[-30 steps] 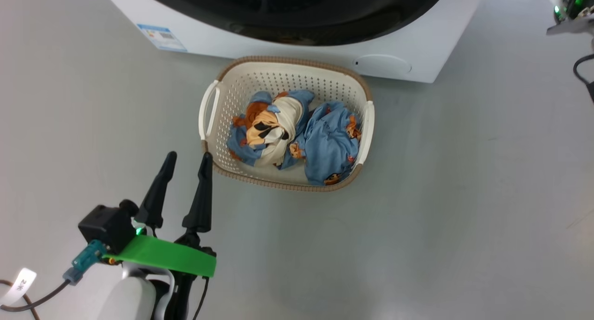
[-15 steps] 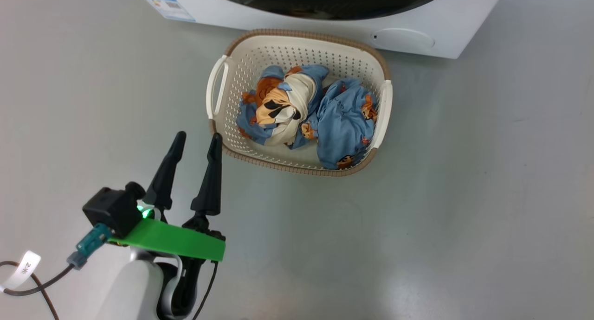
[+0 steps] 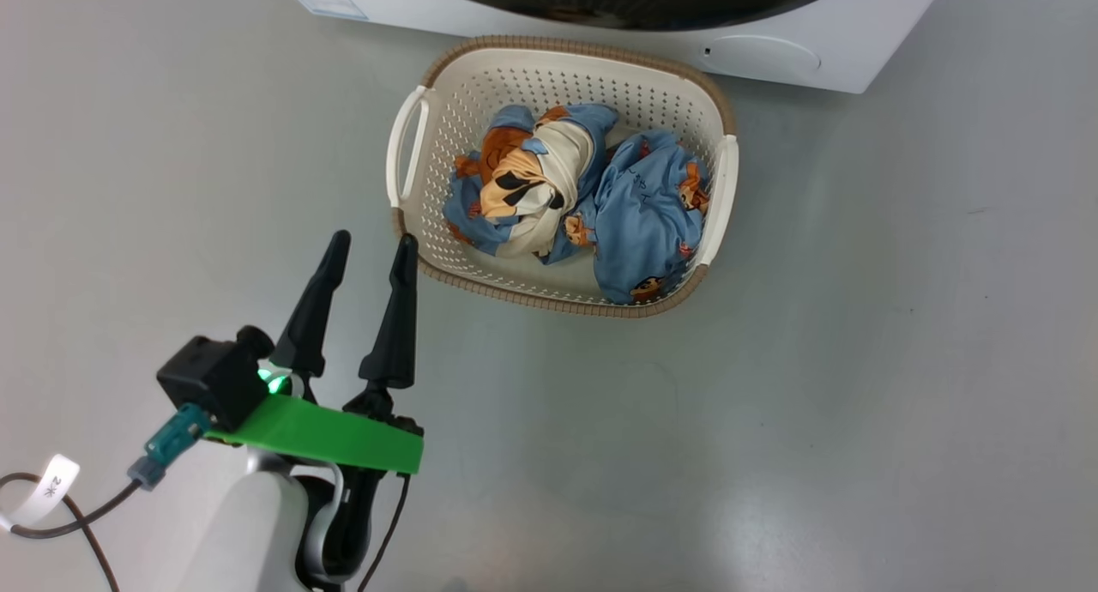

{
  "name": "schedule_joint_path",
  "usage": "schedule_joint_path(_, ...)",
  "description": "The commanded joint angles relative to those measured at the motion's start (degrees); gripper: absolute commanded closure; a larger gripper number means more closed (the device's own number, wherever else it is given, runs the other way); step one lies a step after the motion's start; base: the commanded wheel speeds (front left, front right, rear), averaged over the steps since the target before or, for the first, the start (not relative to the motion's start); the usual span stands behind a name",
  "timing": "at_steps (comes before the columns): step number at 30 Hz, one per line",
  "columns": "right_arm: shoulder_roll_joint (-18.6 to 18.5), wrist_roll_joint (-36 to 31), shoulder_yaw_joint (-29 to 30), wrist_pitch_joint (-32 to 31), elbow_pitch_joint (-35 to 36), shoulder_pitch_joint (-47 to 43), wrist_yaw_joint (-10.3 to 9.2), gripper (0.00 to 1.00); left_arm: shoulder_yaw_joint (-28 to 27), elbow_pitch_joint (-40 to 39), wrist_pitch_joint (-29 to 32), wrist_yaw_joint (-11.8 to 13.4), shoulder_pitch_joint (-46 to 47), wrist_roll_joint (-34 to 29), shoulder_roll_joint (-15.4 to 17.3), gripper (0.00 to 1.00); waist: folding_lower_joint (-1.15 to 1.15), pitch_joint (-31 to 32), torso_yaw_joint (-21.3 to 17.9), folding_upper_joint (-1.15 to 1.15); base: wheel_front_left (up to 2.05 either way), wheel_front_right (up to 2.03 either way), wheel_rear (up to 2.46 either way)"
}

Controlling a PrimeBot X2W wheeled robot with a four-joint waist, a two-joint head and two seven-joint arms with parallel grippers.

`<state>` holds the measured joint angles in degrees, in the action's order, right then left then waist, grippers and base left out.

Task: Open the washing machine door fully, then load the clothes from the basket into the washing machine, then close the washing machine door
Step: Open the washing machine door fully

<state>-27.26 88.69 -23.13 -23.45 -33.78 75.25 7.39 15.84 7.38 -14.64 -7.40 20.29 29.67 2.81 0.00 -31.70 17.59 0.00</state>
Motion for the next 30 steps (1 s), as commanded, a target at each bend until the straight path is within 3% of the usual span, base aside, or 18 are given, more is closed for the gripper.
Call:
schedule_joint_path(1, 1.51, -0.68, -1.53, -1.48, 2.23, -0.91, 0.1, 1.0, -1.89, -1.33, -0.36, -0.09, 0.55, 0.17, 1.39, 0.0, 0.0, 0.17, -0.23, 0.0, 0.0, 0.0, 0.0)
schedule_joint_path(30, 3.92, 2.39, -7.45, -5.55, 14.74, -18.74, 0.1, 1.0, -3.56, -0.39, -0.36, -0.09, -5.07, -0.93, 3.27, 0.0, 0.0, 10.94, -3.75, 0.0, 0.0, 0.0, 0.0)
